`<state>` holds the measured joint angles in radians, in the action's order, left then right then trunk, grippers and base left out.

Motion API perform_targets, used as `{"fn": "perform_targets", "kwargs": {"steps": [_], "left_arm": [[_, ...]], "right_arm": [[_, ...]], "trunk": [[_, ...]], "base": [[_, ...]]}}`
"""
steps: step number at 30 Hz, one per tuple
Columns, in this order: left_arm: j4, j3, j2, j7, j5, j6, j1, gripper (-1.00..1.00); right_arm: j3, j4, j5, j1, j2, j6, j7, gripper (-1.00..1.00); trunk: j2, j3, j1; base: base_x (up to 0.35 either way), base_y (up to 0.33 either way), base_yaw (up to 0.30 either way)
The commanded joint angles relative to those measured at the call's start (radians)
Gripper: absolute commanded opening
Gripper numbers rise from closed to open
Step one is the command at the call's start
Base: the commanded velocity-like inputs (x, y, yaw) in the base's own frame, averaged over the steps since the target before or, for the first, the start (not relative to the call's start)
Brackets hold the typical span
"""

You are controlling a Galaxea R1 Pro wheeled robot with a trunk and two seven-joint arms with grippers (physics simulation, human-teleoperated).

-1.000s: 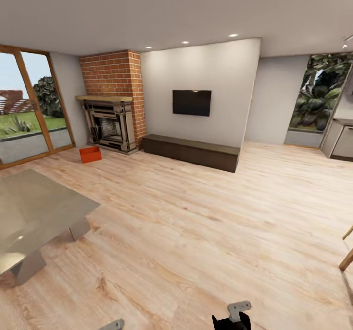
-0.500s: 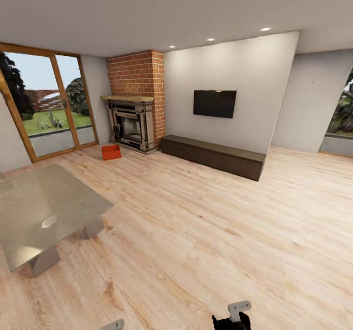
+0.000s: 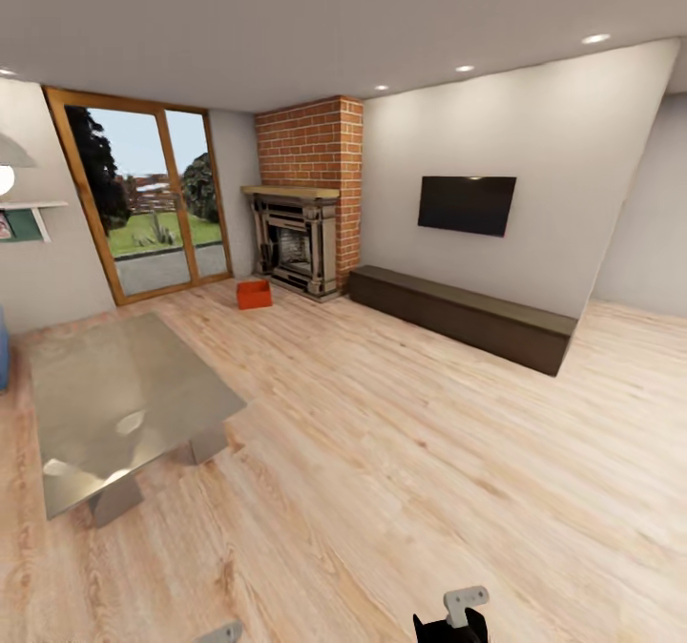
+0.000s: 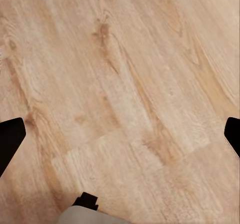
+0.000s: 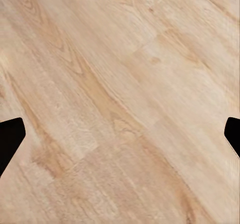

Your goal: Move the two storage containers from the living room to the garage. In the garage, place one container on the floor and stack the other container on top of it (either order is fine).

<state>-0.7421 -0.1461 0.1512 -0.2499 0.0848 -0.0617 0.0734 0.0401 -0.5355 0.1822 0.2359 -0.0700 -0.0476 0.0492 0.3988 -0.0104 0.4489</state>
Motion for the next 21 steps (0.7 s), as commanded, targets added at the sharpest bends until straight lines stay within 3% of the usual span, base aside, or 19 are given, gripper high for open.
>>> {"fn": "perform_targets", "kwargs": {"steps": [1, 10, 21], "left_arm": [[-0.002, -0.001, 0.001, -0.002, 0.009, -0.004, 0.0, 1.0], [-0.002, -0.001, 0.001, -0.002, 0.009, -0.004, 0.0, 1.0], [-0.002, -0.001, 0.001, -0.002, 0.009, -0.004, 0.0, 1.0]], "right_arm": [[0.004, 0.0, 0.008, 0.0, -0.001, -0.003, 0.005, 1.0], [0.004, 0.0, 0.008, 0.0, -0.001, -0.003, 0.004, 1.0], [0.004, 0.0, 0.008, 0.0, -0.001, -0.003, 0.005, 1.0]], "trunk": [[0.001, -0.001, 0.001], [0.001, -0.001, 0.001], [0.001, -0.001, 0.001]], "base": [[0.327, -0.141, 0.278], [0.327, -0.149, 0.224], [0.327, -0.159, 0.013]]}}
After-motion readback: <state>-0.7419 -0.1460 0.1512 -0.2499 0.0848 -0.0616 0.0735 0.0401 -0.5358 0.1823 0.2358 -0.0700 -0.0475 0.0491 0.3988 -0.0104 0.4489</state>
